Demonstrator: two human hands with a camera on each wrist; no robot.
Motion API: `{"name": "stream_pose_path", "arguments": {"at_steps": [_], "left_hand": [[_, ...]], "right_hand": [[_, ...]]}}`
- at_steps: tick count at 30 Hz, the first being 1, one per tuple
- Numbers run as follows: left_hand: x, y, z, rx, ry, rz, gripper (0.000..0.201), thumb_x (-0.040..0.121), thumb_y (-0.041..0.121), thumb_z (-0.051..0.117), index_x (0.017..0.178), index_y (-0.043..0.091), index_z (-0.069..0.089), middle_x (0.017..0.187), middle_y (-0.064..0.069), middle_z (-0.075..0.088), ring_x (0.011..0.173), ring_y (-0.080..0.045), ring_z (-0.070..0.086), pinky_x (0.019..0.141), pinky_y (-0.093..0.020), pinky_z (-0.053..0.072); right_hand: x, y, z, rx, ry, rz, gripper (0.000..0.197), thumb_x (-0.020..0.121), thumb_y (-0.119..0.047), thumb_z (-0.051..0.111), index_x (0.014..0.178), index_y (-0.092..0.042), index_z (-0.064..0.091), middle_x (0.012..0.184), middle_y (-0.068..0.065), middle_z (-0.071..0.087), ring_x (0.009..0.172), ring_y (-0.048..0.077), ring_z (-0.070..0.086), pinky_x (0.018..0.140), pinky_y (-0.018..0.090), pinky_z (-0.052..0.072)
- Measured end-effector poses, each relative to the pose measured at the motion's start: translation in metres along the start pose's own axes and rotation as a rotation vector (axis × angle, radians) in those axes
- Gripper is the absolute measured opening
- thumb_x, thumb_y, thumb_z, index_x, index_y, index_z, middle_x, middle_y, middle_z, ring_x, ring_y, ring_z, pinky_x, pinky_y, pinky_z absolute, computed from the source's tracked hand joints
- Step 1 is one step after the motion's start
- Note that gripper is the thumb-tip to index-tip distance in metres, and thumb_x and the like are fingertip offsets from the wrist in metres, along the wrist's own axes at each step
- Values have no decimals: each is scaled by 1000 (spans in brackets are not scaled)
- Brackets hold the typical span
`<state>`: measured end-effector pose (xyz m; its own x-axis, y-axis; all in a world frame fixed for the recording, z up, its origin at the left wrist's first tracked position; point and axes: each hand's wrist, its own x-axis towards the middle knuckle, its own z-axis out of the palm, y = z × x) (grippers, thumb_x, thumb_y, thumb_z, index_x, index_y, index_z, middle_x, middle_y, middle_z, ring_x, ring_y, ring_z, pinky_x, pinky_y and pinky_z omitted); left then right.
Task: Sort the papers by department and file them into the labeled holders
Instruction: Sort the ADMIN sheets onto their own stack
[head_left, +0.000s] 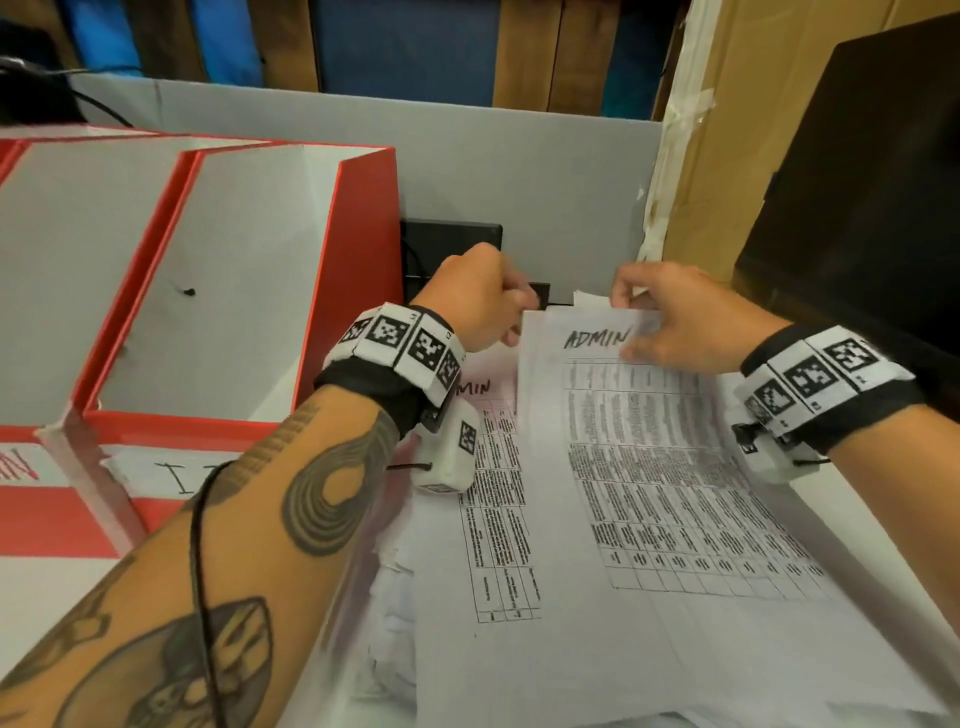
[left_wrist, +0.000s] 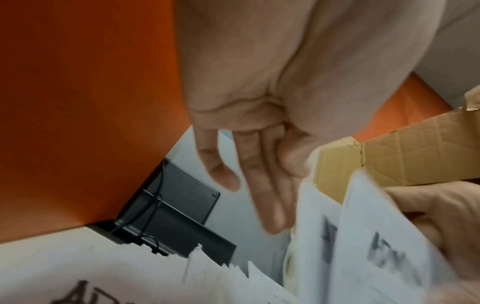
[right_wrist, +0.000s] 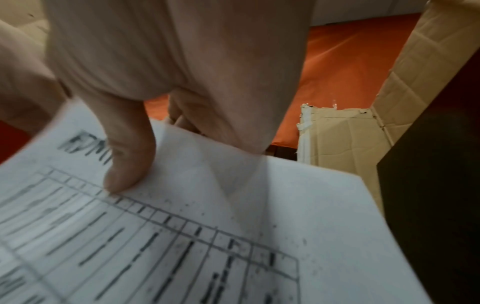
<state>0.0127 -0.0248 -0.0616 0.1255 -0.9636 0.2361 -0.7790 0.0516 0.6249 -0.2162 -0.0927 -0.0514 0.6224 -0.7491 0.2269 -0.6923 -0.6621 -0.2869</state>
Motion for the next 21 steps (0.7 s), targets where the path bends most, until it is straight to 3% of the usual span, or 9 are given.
{"name": "stream_pose_path", "arguments": {"at_steps": [2, 5, 7, 10, 12, 13, 15, 18, 21], "left_hand": [[4, -11, 4, 213, -88, -96, 25, 98, 13, 59, 120, 8, 69, 109, -8, 74, 100, -25, 70, 91, -39, 58], [1, -20, 12, 584, -321, -174, 42, 90, 34, 77, 118, 4, 66, 106, -4, 68, 98, -26, 67, 77, -32, 51], [0, -28, 17, 670, -404, -196, 52, 83, 40, 84, 119, 8, 67, 106, -3, 69, 101, -28, 68, 77, -32, 50], [3, -30, 16, 707, -250, -208, 38, 74, 36, 89, 96, 12, 69, 84, -1, 68, 82, -28, 70, 78, -39, 59], [3, -22, 10, 629, -177, -269, 30, 84, 25, 80, 93, 10, 56, 96, -7, 63, 98, -35, 68, 91, -51, 56], [2, -15, 7, 602, -150, -286, 23, 90, 22, 74, 101, 13, 55, 103, -10, 59, 108, -39, 64, 96, -54, 52], [4, -6, 0, 586, -94, -257, 32, 91, 26, 74, 116, 15, 57, 113, -11, 59, 112, -39, 61, 91, -50, 51], [4, 0, -3, 530, -120, -203, 38, 84, 33, 82, 100, 14, 53, 98, -5, 58, 91, -31, 62, 79, -41, 53], [4, 12, -1, 355, -135, -42, 22, 83, 25, 78, 99, 12, 75, 99, -5, 73, 91, -26, 69, 86, -39, 59]], "right_hand": [[-7, 11, -8, 37, -28, 31, 44, 80, -5, 85, 97, -30, 53, 104, -10, 74, 100, 14, 72, 79, 38, 63], [-15, 26, -22, 14, -60, 53, 32, 82, -14, 85, 96, -38, 69, 102, -17, 76, 98, 7, 72, 86, 40, 63], [-20, 33, -30, 27, -69, 76, 28, 84, -17, 83, 94, -41, 73, 100, -19, 76, 97, 5, 72, 87, 36, 61], [-24, 39, -36, 81, -64, 109, 30, 82, -18, 84, 96, -43, 76, 95, -21, 78, 93, 3, 74, 82, 30, 60], [-26, 41, -38, 90, -65, 116, 29, 80, -18, 85, 97, -41, 77, 93, -24, 77, 89, 1, 75, 81, 31, 62], [-27, 41, -39, 96, -62, 110, 29, 80, -19, 85, 97, -40, 77, 93, -24, 77, 88, 0, 75, 80, 30, 62], [-28, 38, -39, 122, -54, 82, 28, 81, -18, 85, 98, -38, 77, 92, -25, 77, 86, -1, 75, 75, 23, 61], [-27, 27, -34, 172, -39, 46, 25, 82, -17, 84, 99, -35, 78, 91, -24, 77, 87, -5, 73, 73, 17, 58], [-22, 12, -26, 175, -54, -14, 22, 85, -17, 82, 102, -31, 78, 97, -18, 78, 91, -1, 73, 78, 21, 59]]}}
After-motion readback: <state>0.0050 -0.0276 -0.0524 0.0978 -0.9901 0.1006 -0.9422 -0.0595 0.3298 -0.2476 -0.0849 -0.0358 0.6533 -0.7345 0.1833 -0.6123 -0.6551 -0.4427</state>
